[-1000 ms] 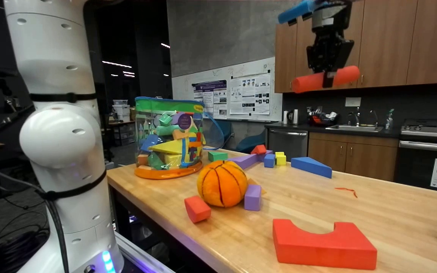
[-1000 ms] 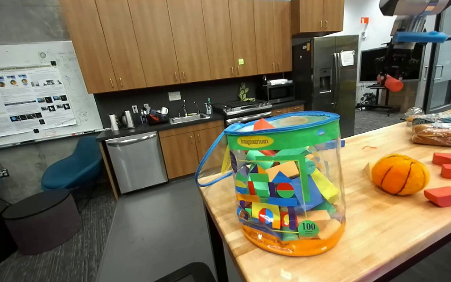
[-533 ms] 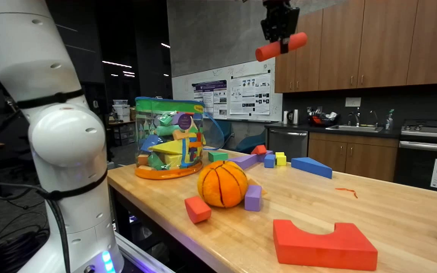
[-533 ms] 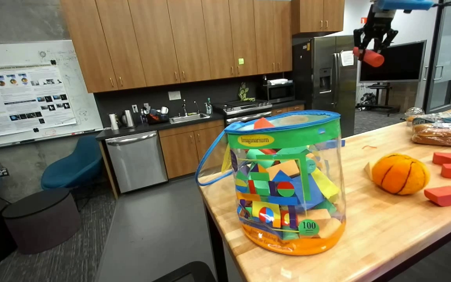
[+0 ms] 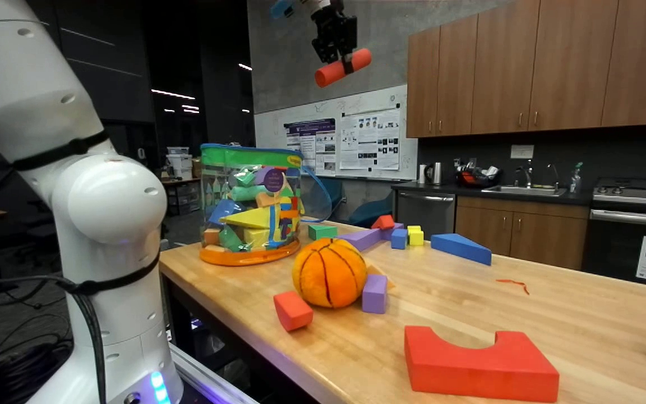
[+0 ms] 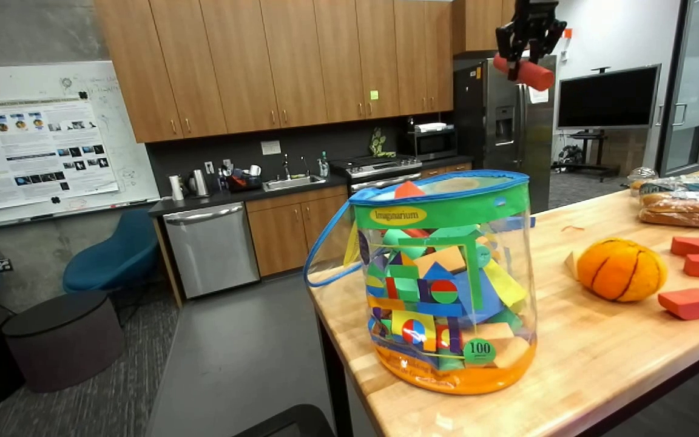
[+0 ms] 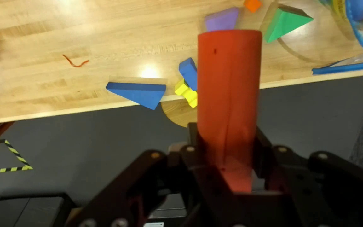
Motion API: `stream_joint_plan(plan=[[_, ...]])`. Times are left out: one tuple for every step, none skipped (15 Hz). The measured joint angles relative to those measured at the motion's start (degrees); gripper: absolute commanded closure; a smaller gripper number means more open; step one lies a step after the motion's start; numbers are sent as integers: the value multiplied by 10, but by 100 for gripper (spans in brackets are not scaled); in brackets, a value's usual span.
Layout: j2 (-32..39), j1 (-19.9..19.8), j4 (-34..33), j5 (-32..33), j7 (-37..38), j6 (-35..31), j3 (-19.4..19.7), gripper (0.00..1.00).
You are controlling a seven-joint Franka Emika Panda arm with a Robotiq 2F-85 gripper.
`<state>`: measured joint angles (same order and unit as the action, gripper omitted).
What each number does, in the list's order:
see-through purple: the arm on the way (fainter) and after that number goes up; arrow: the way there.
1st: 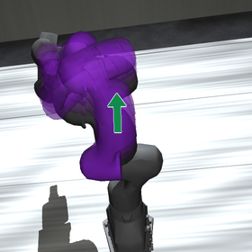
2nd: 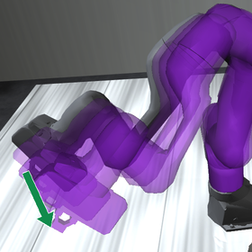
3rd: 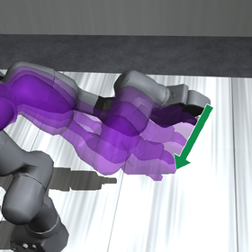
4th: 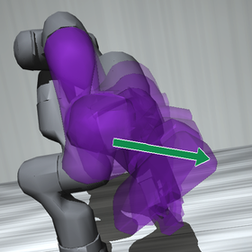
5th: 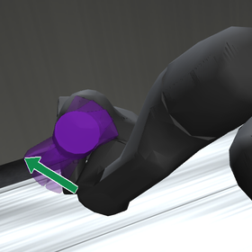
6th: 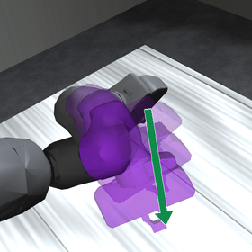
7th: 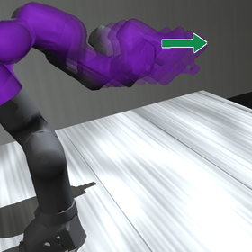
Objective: Put a block in the bag
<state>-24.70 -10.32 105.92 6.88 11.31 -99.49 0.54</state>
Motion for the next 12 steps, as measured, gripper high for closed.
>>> stream_joint_plan(plan=[[-2,9,4,11,10,0,-17,86],[-2,18,6,20,20,0,-33,86],[-1,26,6,29,30,1,-47,86],[1,33,6,38,40,3,-61,86],[4,40,4,46,50,6,-75,86],[7,46,0,54,60,10,-88,86],[12,53,-5,59,69,15,-101,86],[18,59,-12,64,77,21,-112,86],[25,66,-20,69,86,28,-123,86],[32,72,-26,75,95,35,-134,86],[39,77,-31,82,105,43,-145,86],[46,83,-34,90,114,53,-155,86]])
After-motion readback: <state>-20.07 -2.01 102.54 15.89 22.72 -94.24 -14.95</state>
